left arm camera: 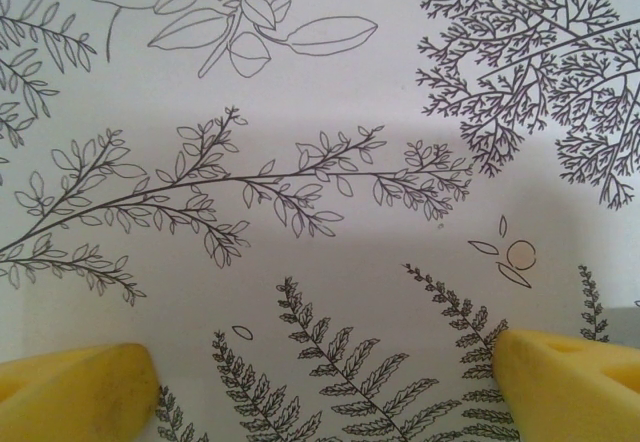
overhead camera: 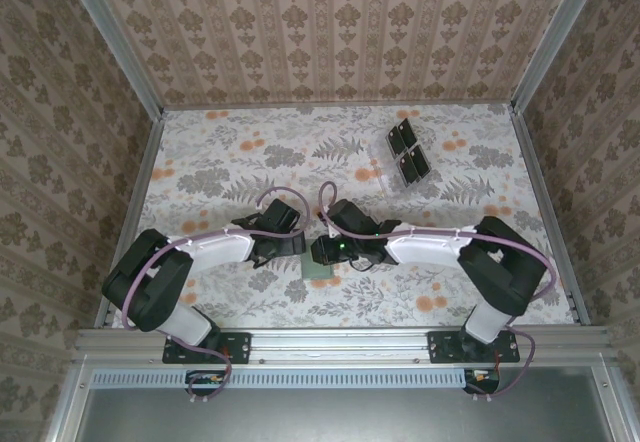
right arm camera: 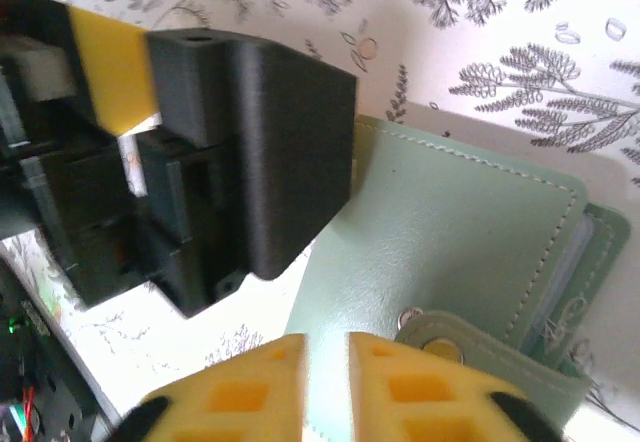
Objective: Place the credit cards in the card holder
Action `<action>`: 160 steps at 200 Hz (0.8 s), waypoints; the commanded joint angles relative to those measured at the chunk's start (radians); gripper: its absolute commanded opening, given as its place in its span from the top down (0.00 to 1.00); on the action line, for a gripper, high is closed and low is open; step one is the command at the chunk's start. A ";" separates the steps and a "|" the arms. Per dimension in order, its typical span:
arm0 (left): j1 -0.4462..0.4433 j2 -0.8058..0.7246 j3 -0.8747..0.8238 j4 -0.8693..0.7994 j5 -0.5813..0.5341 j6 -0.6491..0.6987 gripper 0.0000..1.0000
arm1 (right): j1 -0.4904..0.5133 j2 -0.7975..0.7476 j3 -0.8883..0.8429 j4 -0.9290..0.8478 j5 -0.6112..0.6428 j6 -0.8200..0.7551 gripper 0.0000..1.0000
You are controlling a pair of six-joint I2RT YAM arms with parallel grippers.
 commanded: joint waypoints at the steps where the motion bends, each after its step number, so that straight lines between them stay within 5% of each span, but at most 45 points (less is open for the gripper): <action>1: 0.003 0.150 -0.088 0.052 0.215 -0.034 0.00 | -0.002 -0.070 0.065 -0.146 0.073 -0.013 0.67; 36: 0.003 0.150 -0.087 0.062 0.221 -0.033 0.00 | 0.017 -0.042 0.158 -0.389 0.218 -0.059 0.52; 160: 0.002 0.164 -0.082 0.091 0.253 -0.024 0.00 | 0.109 0.192 0.421 -0.649 0.388 -0.116 0.54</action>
